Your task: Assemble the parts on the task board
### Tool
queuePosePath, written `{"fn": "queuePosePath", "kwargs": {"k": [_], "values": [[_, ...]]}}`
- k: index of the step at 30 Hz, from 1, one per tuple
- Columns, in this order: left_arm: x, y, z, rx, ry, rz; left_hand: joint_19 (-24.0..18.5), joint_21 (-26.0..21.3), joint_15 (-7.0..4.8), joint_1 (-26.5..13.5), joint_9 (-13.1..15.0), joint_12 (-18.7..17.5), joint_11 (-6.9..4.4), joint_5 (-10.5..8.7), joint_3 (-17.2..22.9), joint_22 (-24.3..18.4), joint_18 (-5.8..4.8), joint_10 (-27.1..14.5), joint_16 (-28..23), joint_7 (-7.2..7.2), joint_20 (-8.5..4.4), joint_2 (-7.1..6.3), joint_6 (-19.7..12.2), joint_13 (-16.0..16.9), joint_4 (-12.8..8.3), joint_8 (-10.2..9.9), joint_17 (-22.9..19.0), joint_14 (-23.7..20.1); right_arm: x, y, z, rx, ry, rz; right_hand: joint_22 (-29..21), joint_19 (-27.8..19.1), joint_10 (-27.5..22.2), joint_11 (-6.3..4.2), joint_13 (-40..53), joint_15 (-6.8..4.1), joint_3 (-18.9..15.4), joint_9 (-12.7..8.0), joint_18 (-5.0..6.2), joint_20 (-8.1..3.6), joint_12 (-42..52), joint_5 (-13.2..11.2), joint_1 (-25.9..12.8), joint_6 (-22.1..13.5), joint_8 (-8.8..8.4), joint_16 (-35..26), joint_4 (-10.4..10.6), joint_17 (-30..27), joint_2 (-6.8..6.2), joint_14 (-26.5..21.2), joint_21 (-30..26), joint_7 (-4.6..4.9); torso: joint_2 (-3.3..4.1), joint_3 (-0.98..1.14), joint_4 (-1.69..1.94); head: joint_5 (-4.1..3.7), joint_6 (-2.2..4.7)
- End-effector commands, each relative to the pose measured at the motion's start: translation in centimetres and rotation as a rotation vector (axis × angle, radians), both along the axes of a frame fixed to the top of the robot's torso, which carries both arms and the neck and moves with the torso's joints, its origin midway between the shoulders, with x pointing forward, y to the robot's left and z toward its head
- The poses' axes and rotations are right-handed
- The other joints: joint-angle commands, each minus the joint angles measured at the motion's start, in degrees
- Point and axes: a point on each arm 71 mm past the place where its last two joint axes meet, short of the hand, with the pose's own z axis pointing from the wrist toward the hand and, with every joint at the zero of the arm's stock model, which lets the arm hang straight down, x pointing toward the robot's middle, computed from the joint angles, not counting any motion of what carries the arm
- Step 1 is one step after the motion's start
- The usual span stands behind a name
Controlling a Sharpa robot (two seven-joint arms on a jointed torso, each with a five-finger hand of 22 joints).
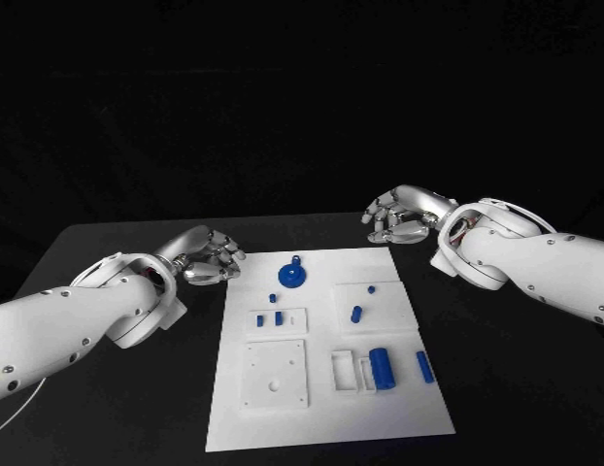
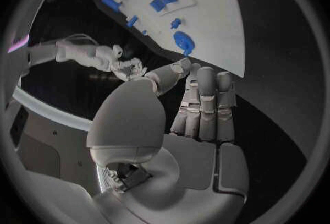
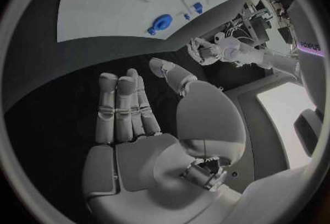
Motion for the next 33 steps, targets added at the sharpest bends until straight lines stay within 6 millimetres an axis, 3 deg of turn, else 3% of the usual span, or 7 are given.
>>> {"fn": "queuePosePath", "kwargs": {"k": [1,8,13,16,18,25,33], "values": [[-0.4,-0.5,0.5,-0.349,0.129,-0.019,-0.83,-0.75,0.47,-4.61,0.04,-0.73,0.44,-0.24,-3.77,-0.28,-0.01,-0.94,-1.50,0.45,-0.45,-1.26,-0.24,-0.21,1.24,0.46,-0.65,-0.76,-0.7,0.4,-0.6,-0.055,0.035,0.062,0.04,0.72,2.02,0.06,-4.15,0.27,0.33,0.27,2.22,-0.19,-5.17,-2.04,1.36,0.28,0.51,0.37,-0.81,-0.68,0.31,0.60,-0.41,0.05,-0.06,-0.01,-0.01,-0.37,0.25],[-0.8,-0.7,0.8,-0.486,0.173,-0.045,-6.91,-11.07,3.41,-6.62,0.70,-3.78,2.39,-0.24,-8.20,-6.07,-1.65,-1.96,-20.42,0.12,2.34,2.33,-0.95,-1.49,-2.32,1.80,-6.64,-4.79,-2.2,0.4,-1.8,-0.205,0.029,0.115,0.41,4.26,7.39,0.37,-12.00,0.31,1.66,0.95,2.22,-1.53,-17.38,-10.68,4.36,1.76,1.90,2.24,-2.18,-2.16,0.24,3.78,0.19,-0.35,-0.09,-0.09,-0.08,-0.49,0.55],[-1.0,-0.5,0.9,-0.523,0.167,-0.026,-8.57,-12.85,4.62,-6.32,0.68,-3.87,2.00,0.30,-8.02,-6.61,-2.14,-0.59,-24.15,0.02,3.38,3.25,-0.84,-1.49,-3.26,2.13,-6.85,-6.10,-3.1,0.8,-2.5,-0.317,0.010,0.150,0.64,5.40,8.78,0.57,-14.00,0.40,1.74,1.13,2.22,-1.75,-20.74,-11.94,4.39,2.59,2.35,2.66,-1.88,-2.81,0.06,4.94,0.49,-0.73,-0.02,-0.05,-0.09,-0.80,0.70],[-1.0,-0.6,0.9,-0.533,0.174,-0.028,-8.00,-12.77,4.17,-6.27,0.63,-1.62,-0.21,0.43,-8.19,-6.39,-1.97,4.28,-24.34,-0.03,3.24,3.38,-0.82,-0.36,-3.57,2.30,-5.99,-4.33,-3.4,1.0,-2.9,-0.361,0.003,0.156,0.73,5.77,9.85,0.50,-14.88,0.36,1.92,1.18,2.22,-1.72,-22.08,-12.27,4.32,3.10,2.56,2.75,-1.56,-3.20,-0.14,5.34,0.53,-0.93,-0.03,-0.03,-0.10,-0.75,0.63],[-1.0,-0.6,0.9,-0.549,0.178,-0.023,-7.93,-12.85,4.12,-6.30,0.60,-1.79,-0.21,0.44,-8.24,-6.35,-2.00,4.30,-24.65,-0.05,3.17,3.35,-0.81,-0.38,-3.70,2.35,-5.77,-4.21,-3.6,1.1,-3.2,-0.392,-0.005,0.159,0.80,5.98,10.53,0.48,-15.45,0.33,2.03,1.20,2.22,-1.67,-22.97,-12.40,4.31,3.43,2.67,2.81,-1.38,-3.47,-0.26,5.54,0.53,-1.06,-0.05,-0.02,-0.07,-0.85,0.56],[-1.2,-1.0,1.0,-0.581,0.188,-0.029,-11.08,-14.96,6.55,-6.21,0.18,-6.38,3.11,0.63,-8.14,-6.20,-2.30,-2.17,-29.59,0.32,5.15,3.21,-1.60,-2.14,-4.52,2.27,-5.29,-8.81,-3.9,1.6,-4.4,-0.434,-0.007,0.168,0.90,6.36,11.06,0.72,-16.74,0.54,2.42,1.11,2.22,-1.58,-25.04,-12.70,4.41,3.65,2.62,3.00,-0.89,-3.96,-0.99,5.87,0.44,-1.12,-0.08,-0.02,-0.01,-0.93,0.44],[-1.2,-1.1,1.0,-0.580,0.191,-0.032,-11.51,-15.24,7.00,-6.08,0.00,-7.07,3.50,0.72,-8.05,-5.79,-1.91,-2.76,-30.72,0.48,5.70,3.45,-1.99,-2.40,-4.37,2.28,-4.40,-9.07,-4.0,2.5,-5.3,-0.448,-0.017,0.173,0.99,6.65,12.19,0.79,-17.93,0.63,3.55,0.89,2.22,-1.51,-26.80,-13.93,4.84,3.68,2.39,3.24,0.34,-4.49,-1.90,5.98,0.21,-1.08,0.01,-0.02,0.00,-0.99,0.40]]}}
